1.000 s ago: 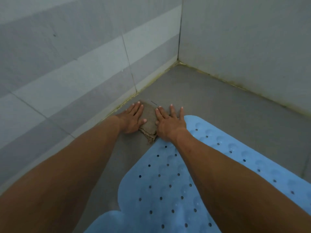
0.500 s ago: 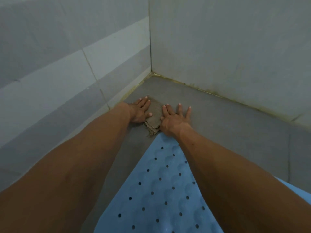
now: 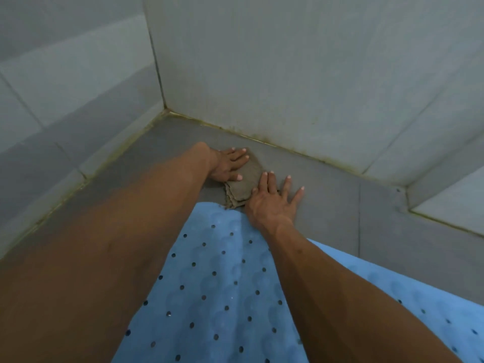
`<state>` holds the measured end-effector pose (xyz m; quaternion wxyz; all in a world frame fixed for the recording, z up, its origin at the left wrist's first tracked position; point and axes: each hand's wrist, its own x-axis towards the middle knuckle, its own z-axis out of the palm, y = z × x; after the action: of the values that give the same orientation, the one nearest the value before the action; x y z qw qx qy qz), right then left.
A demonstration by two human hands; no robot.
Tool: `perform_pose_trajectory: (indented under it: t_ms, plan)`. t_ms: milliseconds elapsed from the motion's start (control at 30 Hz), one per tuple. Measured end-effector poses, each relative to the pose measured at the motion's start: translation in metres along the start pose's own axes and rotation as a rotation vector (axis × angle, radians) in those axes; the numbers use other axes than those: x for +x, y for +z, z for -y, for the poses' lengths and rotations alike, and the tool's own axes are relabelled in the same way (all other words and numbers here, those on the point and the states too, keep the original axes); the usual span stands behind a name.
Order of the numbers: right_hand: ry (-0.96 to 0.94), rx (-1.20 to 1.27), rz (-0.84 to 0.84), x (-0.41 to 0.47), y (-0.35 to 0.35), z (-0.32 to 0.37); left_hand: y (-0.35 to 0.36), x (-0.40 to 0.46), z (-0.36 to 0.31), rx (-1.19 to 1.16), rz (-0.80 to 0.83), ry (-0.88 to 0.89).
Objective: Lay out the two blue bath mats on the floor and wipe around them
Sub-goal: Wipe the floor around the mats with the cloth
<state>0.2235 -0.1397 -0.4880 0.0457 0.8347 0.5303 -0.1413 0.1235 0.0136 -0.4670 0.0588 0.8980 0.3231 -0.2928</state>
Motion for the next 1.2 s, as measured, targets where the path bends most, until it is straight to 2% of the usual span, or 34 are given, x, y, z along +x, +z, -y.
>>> perform_pose_trajectory:
  t_ms: [267, 433, 500, 633, 800, 933, 1200]
  plan:
    - [0.101, 0.047, -0.008, -0.014, -0.002, -0.115, -0.025, 0.031, -0.106, -0.034, -0.115, 0.120]
    - [0.158, -0.053, 0.004, -0.021, -0.010, -0.188, -0.029, 0.043, -0.177, -0.116, -0.212, 0.173]
    - [0.109, -0.121, -0.006, -0.020, -0.018, -0.204, -0.029, 0.046, -0.192, -0.145, -0.248, 0.161]
    - [-0.099, 0.045, -0.030, -0.025, -0.018, -0.198, -0.026, 0.049, -0.193, -0.151, -0.252, 0.156]
    - [0.049, 0.185, -0.050, -0.032, 0.005, -0.179, -0.019, 0.056, -0.187, -0.199, -0.257, 0.203]
    - [0.101, 0.163, -0.051, -0.034, 0.005, -0.178, -0.017, 0.057, -0.183, -0.195, -0.296, 0.221]
    - [0.125, 0.096, 0.008, -0.038, 0.004, -0.198, -0.026, 0.057, -0.198, -0.119, -0.274, 0.232]
